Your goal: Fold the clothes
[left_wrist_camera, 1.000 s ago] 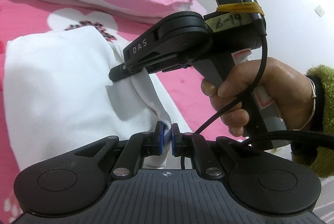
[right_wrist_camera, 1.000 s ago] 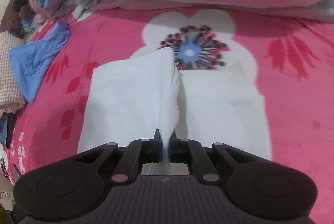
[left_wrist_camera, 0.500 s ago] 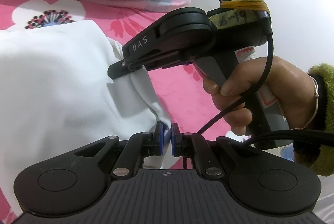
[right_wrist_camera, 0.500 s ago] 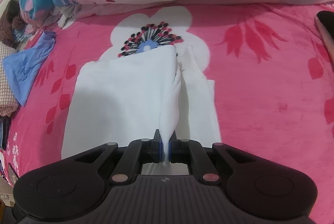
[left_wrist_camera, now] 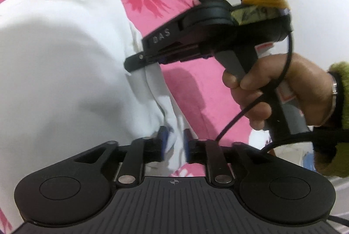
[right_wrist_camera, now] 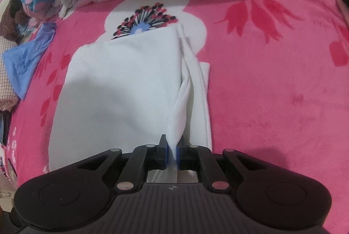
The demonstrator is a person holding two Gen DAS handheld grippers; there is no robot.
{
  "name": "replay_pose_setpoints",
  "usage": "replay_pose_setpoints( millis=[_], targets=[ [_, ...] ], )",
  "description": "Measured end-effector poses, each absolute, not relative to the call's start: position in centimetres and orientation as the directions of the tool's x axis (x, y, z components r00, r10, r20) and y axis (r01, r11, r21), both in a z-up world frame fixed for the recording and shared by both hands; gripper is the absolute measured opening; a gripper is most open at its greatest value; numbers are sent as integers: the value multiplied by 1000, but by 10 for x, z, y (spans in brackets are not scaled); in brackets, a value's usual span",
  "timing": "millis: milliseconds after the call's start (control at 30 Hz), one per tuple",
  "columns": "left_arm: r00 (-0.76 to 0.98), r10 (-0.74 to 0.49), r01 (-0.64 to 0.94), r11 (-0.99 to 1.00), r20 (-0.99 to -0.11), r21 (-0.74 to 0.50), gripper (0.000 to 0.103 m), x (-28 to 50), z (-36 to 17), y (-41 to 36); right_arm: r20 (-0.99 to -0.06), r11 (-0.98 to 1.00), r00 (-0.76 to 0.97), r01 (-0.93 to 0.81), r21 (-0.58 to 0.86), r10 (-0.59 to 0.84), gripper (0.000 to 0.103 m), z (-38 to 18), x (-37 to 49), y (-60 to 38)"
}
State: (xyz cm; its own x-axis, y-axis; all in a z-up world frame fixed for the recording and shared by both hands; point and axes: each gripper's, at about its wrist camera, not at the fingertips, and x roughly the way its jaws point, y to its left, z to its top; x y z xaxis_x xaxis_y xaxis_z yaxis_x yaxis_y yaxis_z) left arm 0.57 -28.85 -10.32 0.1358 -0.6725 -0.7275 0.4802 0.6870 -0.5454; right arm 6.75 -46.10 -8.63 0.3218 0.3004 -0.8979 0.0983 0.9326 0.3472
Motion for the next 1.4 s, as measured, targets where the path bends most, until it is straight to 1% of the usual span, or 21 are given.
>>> replay_pose_setpoints(
  millis=[67,100,200,233,333,400,500,533,633,700,767,833,867,967,1033,1067,1100,1167,1267,1333,1400],
  targets=[
    [147,-668,467,697,-729,-544,42,0,-98,-283,-895,926,318,106,363,314,9,-89,66,-467],
    [150,-667,464,700,-730,-543,46,-3,-96,-280,-893,921,315,112,372,322,10,-89,66,-470],
    [148,-664,466,700,-733,-540,51,-12,-91,-273,-881,902,316,137,409,351,14,-89,62,-479],
    [145,-659,469,703,-738,-535,51,-17,-89,-271,-878,895,316,149,422,361,15,-89,61,-482],
    [137,-641,464,715,-755,-523,51,-25,-86,-262,-867,870,321,190,454,383,24,-83,52,-494],
    [145,-620,457,733,-771,-504,51,-30,-82,-253,-858,855,327,209,475,396,34,-74,37,-500],
    [171,-561,453,775,-810,-441,51,-37,-80,-239,-852,836,312,233,497,420,40,-65,14,-502],
    [180,-538,446,791,-823,-420,51,-39,-80,-233,-854,832,300,242,499,425,40,-63,7,-502],
    [197,-482,410,831,-853,-375,51,-45,-82,-211,-869,848,275,235,476,411,42,-56,-11,-489],
    [212,-447,399,852,-869,-340,51,-49,-81,-198,-887,878,268,203,434,376,44,-49,-19,-473],
    [223,-421,393,864,-879,-314,51,-52,-80,-188,-909,946,338,123,299,243,44,-30,-28,-451],
    [223,-409,388,870,-885,-304,51,-50,-84,-181,-888,981,422,-20,193,183,43,-12,-37,-424],
    [221,-406,390,870,-887,-301,51,-49,-86,-179,-886,985,430,-76,155,172,43,-9,-39,-411],
    [205,-411,415,858,-888,-302,51,-44,-90,-176,-910,980,386,-176,90,153,39,-20,-39,-386],
    [188,-418,437,846,-889,-306,51,-42,-93,-176,-918,979,371,-194,68,137,30,-30,-36,-383],
    [180,-421,447,840,-889,-308,51,-41,-94,-176,-922,978,364,-199,60,131,14,-36,-35,-382],
    [171,-425,458,833,-889,-310,51,-40,-96,-175,-923,981,359,-174,81,140,0,-40,-35,-388],
    [158,-431,475,822,-889,-314,51,-38,-97,-175,-914,984,368,-102,145,173,0,-44,-41,-404],
    [144,-435,497,809,-889,-315,51,-38,-97,-175,-903,964,382,91,249,197,0,-56,-58,-440],
    [138,-435,509,802,-890,-313,51,-38,-97,-175,-885,911,404,232,342,229,0,-65,-71,-463],
    [136,-428,528,794,-893,-300,51,-38,-96,-176,-878,856,420,342,388,230,0,-69,-82,-482]
  ],
)
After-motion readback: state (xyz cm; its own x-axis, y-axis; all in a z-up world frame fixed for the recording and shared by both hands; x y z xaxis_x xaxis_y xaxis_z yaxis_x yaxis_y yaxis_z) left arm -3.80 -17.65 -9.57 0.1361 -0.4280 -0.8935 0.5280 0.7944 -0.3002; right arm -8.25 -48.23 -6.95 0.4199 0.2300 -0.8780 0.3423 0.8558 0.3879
